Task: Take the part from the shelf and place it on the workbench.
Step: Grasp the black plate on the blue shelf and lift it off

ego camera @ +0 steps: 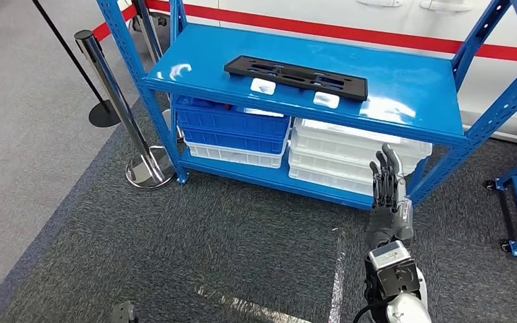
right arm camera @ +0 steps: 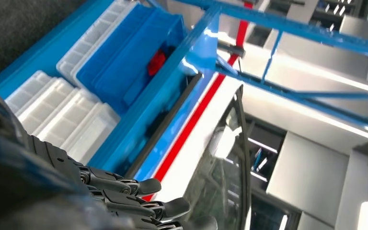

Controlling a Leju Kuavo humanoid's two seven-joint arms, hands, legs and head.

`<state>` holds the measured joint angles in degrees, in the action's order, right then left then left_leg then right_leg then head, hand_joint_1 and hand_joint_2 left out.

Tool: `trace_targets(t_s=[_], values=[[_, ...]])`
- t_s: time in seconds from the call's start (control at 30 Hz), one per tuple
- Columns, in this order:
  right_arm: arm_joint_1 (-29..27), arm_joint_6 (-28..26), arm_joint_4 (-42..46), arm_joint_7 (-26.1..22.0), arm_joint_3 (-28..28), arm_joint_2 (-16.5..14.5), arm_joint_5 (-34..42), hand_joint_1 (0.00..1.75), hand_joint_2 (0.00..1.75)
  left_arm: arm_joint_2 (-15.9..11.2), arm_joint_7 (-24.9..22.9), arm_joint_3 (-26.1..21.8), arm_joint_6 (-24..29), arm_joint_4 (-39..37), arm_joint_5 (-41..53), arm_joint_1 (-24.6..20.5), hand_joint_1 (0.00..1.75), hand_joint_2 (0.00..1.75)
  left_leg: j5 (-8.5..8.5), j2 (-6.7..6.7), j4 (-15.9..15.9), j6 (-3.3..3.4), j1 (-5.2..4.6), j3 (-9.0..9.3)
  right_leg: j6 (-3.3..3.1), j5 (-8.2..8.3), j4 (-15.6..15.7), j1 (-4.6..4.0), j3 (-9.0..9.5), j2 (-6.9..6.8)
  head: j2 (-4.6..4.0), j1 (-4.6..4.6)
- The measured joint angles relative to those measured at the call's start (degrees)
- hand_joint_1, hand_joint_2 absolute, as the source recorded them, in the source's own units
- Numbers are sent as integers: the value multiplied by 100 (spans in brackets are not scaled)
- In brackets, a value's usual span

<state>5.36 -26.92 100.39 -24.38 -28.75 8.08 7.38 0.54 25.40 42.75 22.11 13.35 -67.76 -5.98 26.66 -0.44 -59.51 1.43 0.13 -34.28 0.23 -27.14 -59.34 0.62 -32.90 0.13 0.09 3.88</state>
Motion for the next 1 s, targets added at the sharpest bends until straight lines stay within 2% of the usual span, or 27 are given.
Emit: trace_targets(t_s=[0.07, 0.13, 0.17, 0.23, 0.27, 0.3, 0.33, 0.4, 0.43, 0.47, 0.57, 0.63, 0.67, 0.73, 0.77, 0.8, 0.83, 0.9, 0.93, 1.0], values=[[45, 47, -38, -25, -13, -22, 12, 0, 0, -13, 14, 0, -30, 0, -43, 1, 0, 0, -23, 2, 71, 24, 8, 23, 63, 4, 21, 12, -4, -3, 0, -1], [104, 91, -79, -54, -23, -41, 21, 0, 0, -25, 17, 0, -62, 0, -69, 16, 0, 0, -62, 10, 160, 71, 42, 75, 111, -130, -151, 10, -70, -2, 0, -16], [130, 111, -102, -63, -32, -49, 26, 0, 0, -31, 11, 1, -75, 0, -68, 21, 0, 0, -76, 14, 189, 92, 57, 93, 127, -274, -407, 19, -189, -2, 0, -28], [158, 152, -155, -70, -64, -64, 22, 0, 0, -47, -19, 1, -87, 0, -58, 16, 0, 0, -76, 14, 196, 120, 49, 94, 153, -589, -1144, 32, -542, -2, 0, -45], [160, 166, -182, -69, -85, -70, 15, 0, 0, -54, -37, 2, -88, 0, -55, 16, 0, 0, -70, 11, 192, 122, 45, 95, 166, -655, -1417, 40, -685, -3, 0, -45], [159, 174, -207, -68, -102, -72, 8, 0, 0, -58, -53, 1, -88, 0, -55, 19, 0, 0, -63, 6, 187, 123, 42, 100, 176, -616, -1499, 47, -739, -3, 0, -45], [160, 176, -227, -65, -115, -73, -2, 0, 0, -60, -64, 1, -87, 0, -55, 24, 0, 0, -53, 0, 177, 117, 42, 108, 179, -468, -1346, 54, -682, -4, 0, -45], [171, 178, -251, -56, -134, -74, -14, 0, 0, -60, -70, 1, -86, 0, -54, 32, 0, 0, -20, -11, 140, 88, 44, 119, 164, -86, -613, 60, -346, -6, 0, -47], [180, 178, -258, -50, -143, -75, -20, 0, 0, -60, -71, 1, -86, 0, -51, 30, 0, 0, 1, -16, 109, 62, 35, 110, 147, 29, -281, 51, -190, -3, 0, -44], [188, 178, -265, -43, -151, -78, -24, 0, 0, -60, -72, 2, -86, 0, -49, 26, 0, 0, 14, -18, 88, 33, 27, 95, 127, 74, -80, 40, -98, 1, 0, -41], [200, 178, -286, -11, -164, -82, -43, 0, 0, -61, -85, 2, -87, 0, -39, 23, 0, 0, 14, -17, 89, -50, 16, 72, 52, 77, 16, 22, -75, 14, 0, -37], [212, 172, -295, 44, -169, -84, -85, 0, 0, -61, -113, 5, -86, 0, -5, 24, 0, 0, 130, -9, -59, -105, 30, 10, -14, 97, 57, 50, -50, 7, 0, -25], [218, 165, -295, 80, -173, -86, -110, 0, 0, -60, -142, 11, -83, 0, 30, 23, 0, 0, 271, -4, -300, -131, 41, -100, -42, 101, 73, 63, -36, 0, 0, -13], [213, 150, -295, 150, -182, -86, -151, 0, 0, -53, -224, 35, -60, 0, 121, 24, 0, 0, 599, 4, -1023, -170, 58, -450, -75, 93, 74, 59, -26, -16, 0, 10], [200, 144, -295, 177, -185, -86, -159, 0, 0, -48, -269, 51, -35, 0, 164, 24, 0, 0, 689, 5, -1329, -183, 65, -610, -82, 87, 70, 55, -24, -19, 0, 9], [184, 143, -295, 195, -185, -85, -162, 0, 0, -44, -308, 68, -5, 0, 202, 21, 0, 0, 675, 6, -1460, -190, 68, -690, -83, 79, 65, 53, -19, -18, 0, 10], [168, 145, -295, 209, -185, -84, -160, 0, 0, -40, -343, 86, 31, 0, 230, 16, 0, 0, 554, 7, -1378, -189, 70, -666, -79, 67, 57, 53, -9, -12, 0, 10], [146, 159, -295, 230, -185, -82, -140, 0, 0, -43, -387, 116, 90, 0, 258, 0, 0, 0, 159, 8, -713, -167, 71, -369, -53, 31, 39, 60, 24, 5, 0, 12], [144, 168, -295, 236, -185, -82, -127, 0, 0, -45, -398, 130, 106, 0, 259, -8, 0, 0, 28, 7, -363, -151, 59, -199, -29, 11, 25, 53, 33, 12, 0, 12], [148, 182, -296, 243, -188, -82, -105, 0, 0, -49, -407, 155, 113, 0, 254, -30, 0, 0, -29, 0, -15, -110, 34, -37, 29, -6, 18, 35, 25, 17, 0, 9]])
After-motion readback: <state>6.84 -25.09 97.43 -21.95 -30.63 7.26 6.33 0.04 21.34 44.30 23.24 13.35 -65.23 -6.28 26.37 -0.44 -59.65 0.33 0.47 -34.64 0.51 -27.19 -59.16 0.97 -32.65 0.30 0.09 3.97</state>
